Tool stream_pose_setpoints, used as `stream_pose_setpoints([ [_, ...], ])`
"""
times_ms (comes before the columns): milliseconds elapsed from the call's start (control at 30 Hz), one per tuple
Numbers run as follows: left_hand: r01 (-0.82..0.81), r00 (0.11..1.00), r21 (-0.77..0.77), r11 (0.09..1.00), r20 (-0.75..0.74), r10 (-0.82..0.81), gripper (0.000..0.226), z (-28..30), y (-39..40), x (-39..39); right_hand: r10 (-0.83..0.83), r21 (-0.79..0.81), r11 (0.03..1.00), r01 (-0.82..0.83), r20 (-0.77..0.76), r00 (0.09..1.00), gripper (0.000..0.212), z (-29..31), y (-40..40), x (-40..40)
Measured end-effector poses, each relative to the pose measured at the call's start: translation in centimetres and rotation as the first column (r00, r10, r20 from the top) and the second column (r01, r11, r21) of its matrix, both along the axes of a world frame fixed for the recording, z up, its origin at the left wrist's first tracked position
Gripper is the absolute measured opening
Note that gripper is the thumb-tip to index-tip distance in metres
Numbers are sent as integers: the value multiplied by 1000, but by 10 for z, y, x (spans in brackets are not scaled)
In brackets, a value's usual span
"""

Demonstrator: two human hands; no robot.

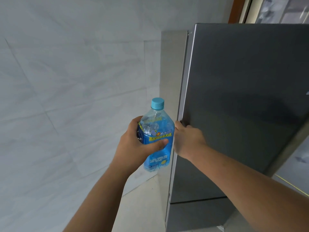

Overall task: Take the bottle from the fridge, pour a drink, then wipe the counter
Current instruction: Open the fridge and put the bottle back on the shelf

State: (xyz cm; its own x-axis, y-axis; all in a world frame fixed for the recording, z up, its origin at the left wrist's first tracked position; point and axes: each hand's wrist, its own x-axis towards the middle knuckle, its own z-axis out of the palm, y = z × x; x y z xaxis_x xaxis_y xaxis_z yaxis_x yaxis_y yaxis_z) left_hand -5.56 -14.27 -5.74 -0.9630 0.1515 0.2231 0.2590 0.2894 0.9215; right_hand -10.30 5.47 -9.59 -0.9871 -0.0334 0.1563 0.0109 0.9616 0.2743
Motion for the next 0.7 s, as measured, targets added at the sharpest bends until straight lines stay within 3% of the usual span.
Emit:
stream_pose_setpoints([
  [133, 20, 1000, -4, 1000, 10, -20, 76, -7, -5, -9, -33, 48, 998, 31, 52, 998, 37, 15, -9, 14],
  [233, 58, 998, -10, 998, 7, -58, 76, -14, -6, -16, 29, 133, 991, -34, 39, 999, 29, 14, -4, 48],
  [367, 129, 992, -34, 991, 8, -129, 76, -22, 0, -25, -36, -80, 996, 34, -36, 999, 32, 8, 0, 92],
  [567, 299, 954, -48, 953, 4, -299, 78, -32, 33, -22, -258, -355, 903, 242, 3, 966, 79, 2, -2, 141],
  [700, 435, 900, -51, 899, 12, -435, 81, -38, 63, -11, -388, -444, 825, 351, 8, 922, 72, 4, 5, 184],
])
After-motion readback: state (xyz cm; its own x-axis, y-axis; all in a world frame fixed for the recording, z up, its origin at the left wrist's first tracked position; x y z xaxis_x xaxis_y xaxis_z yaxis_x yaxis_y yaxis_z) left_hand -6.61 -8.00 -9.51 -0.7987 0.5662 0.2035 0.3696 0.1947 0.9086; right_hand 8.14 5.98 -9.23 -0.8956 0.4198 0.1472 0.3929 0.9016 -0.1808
